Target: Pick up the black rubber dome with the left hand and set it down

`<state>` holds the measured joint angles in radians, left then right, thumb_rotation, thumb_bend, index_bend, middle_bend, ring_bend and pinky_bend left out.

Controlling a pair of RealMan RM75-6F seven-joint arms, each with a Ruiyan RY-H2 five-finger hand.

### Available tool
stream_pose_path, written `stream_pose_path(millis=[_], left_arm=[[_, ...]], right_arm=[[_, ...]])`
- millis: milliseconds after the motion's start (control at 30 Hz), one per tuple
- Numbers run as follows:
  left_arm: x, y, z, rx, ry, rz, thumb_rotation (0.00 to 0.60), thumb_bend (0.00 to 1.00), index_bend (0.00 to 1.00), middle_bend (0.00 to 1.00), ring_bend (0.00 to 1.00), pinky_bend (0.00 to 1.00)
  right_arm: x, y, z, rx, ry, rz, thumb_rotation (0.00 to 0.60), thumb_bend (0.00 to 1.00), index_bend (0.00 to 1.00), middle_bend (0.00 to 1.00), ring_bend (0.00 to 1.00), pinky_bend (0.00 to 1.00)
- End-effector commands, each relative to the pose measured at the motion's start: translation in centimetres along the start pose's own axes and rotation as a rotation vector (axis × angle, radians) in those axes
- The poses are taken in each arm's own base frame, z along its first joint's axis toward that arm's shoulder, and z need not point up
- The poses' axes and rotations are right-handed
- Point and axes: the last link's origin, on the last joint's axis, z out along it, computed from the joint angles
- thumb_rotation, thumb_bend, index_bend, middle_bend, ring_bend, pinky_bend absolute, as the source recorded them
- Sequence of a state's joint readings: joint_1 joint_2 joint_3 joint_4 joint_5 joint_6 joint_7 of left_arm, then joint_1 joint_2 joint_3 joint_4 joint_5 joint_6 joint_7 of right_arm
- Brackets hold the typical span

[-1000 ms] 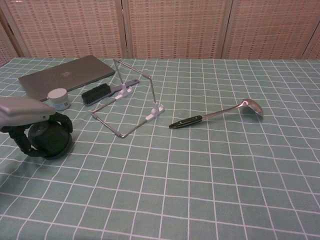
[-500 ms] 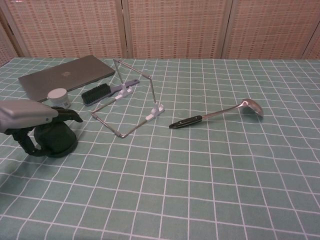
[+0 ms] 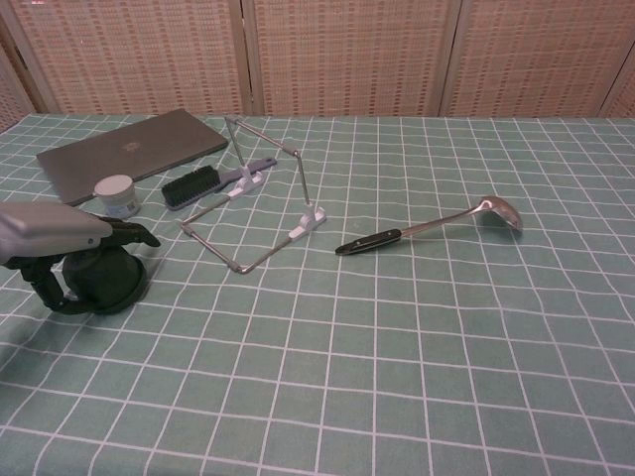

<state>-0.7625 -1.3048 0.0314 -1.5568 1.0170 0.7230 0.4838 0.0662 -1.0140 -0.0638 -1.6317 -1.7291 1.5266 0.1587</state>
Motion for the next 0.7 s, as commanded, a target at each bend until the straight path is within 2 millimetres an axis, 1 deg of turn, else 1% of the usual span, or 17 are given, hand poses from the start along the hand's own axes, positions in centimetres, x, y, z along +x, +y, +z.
stream_pose_path(millis=[33,433,700], left_arm=[[0.18,0.17,-0.04,-0.008,0.005,-0.020,0.600,0.32,0.00,0.00,0.00,0.09],[0.56,0.24,0.10,-0.020,0.009,-0.033,0.600,0.30,0.00,0.00,0.00,0.08],[0.90,0.08,-0.30,-0.018,0.025,-0.023,0.600,0.30,0.00,0.00,0.00,0.07]], right_arm=[[0.00,-0.02,0.00,0.001,0.002,-0.001,0.600,0.30,0.00,0.00,0.00,0.00],[0.20,0.05,-0.11,0.001,0.010,0.005,0.600,0.30,0.00,0.00,0.00,0.00],[0.22,0.04,-0.12,0.003,0.007,0.007,0.600,0.30,0.00,0.00,0.00,0.00]])
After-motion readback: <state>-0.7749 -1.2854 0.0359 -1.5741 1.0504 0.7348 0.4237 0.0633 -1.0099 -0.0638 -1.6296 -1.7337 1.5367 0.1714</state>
